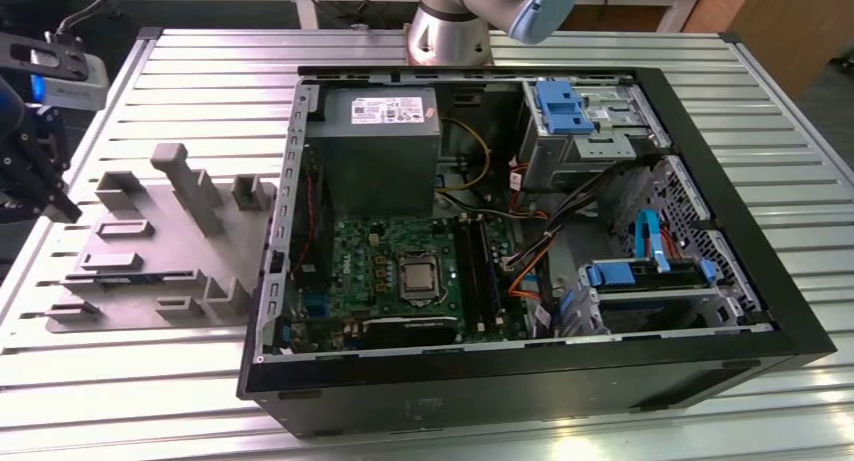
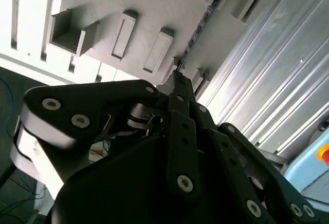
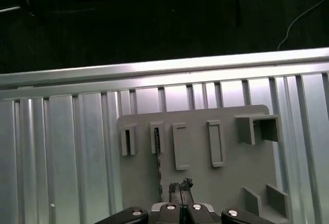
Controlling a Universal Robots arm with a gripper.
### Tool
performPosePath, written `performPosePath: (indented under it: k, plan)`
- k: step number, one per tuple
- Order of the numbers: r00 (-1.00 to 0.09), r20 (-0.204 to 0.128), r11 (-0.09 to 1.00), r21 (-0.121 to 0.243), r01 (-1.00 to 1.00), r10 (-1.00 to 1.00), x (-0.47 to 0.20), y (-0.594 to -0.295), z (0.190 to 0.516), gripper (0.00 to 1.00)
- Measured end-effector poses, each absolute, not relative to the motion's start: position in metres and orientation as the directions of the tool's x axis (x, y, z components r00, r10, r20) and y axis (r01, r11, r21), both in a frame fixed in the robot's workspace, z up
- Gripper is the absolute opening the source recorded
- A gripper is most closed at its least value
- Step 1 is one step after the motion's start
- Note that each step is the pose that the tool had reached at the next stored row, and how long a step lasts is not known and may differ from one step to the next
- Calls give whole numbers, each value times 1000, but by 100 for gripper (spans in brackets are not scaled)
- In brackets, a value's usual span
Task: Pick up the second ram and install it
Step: 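Pick up the second ram and move it above second insertion slot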
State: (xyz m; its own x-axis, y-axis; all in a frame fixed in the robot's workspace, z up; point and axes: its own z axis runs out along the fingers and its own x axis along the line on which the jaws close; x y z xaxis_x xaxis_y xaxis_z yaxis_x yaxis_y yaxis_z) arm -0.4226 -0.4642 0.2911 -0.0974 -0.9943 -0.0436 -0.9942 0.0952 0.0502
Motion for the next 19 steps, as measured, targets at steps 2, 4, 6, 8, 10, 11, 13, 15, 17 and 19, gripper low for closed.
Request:
performPosePath:
  k: [2,4,6,8,10,11,13,15,17,19]
  plan:
    - [-78,-43,76,50,-996,-996,-423,-464,291,11]
    - [-78,-43,75,50,-996,-996,-423,-464,291,11]
    - [-78,-44,75,50,-996,-996,-423,-464,291,11]
    - [-78,-44,76,50,-996,-996,-423,-464,290,11]
    - [-82,-44,80,50,-996,-996,-423,-464,288,11]
    - [-86,-44,83,50,-995,-995,-423,-464,287,11]
    - [-99,-44,97,50,-994,-994,-423,-465,285,11]
    - [-117,-44,114,50,-992,-992,-423,-465,283,11]
    - [-132,-44,130,50,-990,-990,-422,-465,281,11]
    - [-144,-44,142,50,-989,-989,-422,-465,279,11]
